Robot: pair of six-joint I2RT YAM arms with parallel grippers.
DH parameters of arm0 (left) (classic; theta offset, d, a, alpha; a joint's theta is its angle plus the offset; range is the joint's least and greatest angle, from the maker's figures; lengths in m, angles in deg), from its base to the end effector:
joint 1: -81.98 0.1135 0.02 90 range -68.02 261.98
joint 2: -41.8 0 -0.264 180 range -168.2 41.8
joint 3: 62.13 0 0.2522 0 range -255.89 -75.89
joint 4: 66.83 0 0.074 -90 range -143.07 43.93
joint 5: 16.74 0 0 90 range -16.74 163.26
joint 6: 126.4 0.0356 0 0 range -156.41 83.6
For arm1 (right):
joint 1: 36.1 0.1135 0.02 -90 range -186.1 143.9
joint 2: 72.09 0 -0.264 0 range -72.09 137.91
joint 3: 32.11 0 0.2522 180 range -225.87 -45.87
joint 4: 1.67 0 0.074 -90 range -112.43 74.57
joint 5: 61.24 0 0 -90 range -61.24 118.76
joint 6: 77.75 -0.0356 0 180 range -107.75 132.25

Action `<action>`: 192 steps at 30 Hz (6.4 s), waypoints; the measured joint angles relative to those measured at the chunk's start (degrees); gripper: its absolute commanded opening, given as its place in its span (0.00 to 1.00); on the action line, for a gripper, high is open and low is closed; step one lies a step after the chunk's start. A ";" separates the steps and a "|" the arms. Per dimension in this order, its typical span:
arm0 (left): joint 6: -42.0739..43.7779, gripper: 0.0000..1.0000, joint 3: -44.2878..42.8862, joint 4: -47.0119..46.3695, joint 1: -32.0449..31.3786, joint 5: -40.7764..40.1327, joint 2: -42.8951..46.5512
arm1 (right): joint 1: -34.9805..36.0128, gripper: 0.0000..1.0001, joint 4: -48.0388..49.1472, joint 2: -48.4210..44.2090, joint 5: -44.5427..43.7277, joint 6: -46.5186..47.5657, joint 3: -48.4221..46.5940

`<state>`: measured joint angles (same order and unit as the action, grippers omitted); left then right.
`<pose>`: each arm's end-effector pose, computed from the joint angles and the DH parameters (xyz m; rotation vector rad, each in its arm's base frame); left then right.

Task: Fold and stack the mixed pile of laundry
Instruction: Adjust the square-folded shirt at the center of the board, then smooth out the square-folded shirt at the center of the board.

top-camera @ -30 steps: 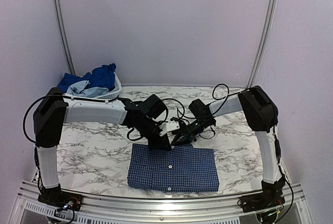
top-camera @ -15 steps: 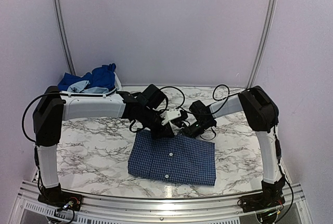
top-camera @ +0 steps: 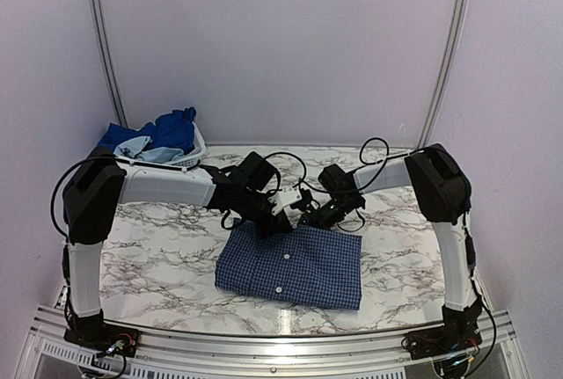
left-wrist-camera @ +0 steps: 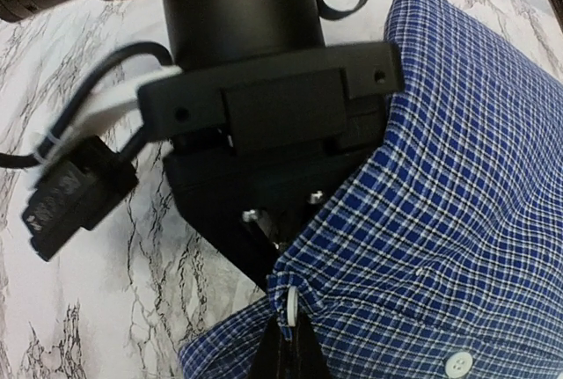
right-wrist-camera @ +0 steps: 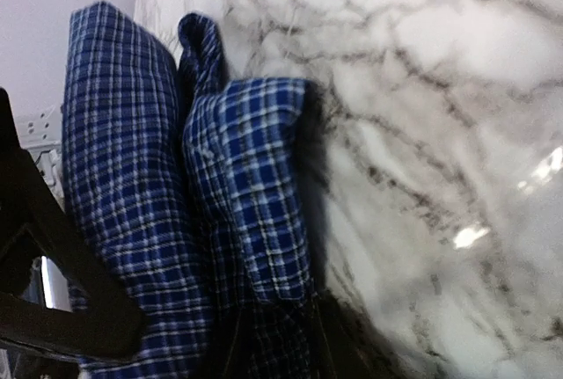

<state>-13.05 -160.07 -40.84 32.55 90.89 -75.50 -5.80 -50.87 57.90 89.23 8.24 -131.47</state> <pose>0.2876 -0.3525 0.1877 1.5382 1.8310 -0.5817 0.3494 0.2401 0.0972 0.7176 -2.4839 -1.5057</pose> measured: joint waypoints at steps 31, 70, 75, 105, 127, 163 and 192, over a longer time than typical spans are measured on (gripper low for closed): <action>-1.27 0.00 0.85 -6.45 0.37 1.42 -6.88 | -14.82 0.24 -5.25 -25.77 -19.30 0.57 22.47; -26.12 0.64 11.37 -5.70 14.38 9.25 10.32 | -12.90 0.00 4.13 -24.04 -31.17 -3.50 23.65; -29.40 0.57 17.09 -4.09 14.51 9.33 9.18 | -12.90 0.00 4.83 -24.39 -31.19 -3.48 24.22; -37.57 0.00 12.61 -7.82 17.73 5.18 -0.28 | -12.68 0.00 6.05 -31.87 -33.11 -3.52 22.75; -33.42 0.99 6.08 -2.71 19.10 -5.31 19.91 | -13.27 0.99 4.68 -36.74 -42.75 -4.55 4.07; -84.65 0.99 36.57 -46.40 3.21 20.17 8.41 | 0.55 0.99 78.01 -25.27 -3.02 -60.19 54.16; -68.08 0.99 12.66 -30.56 12.48 15.04 -1.31 | -11.87 0.96 55.95 -17.73 -1.66 -42.23 32.26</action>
<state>-81.14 -147.42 -71.40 45.03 105.93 -76.81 -17.67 5.08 40.17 87.57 -33.99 -99.21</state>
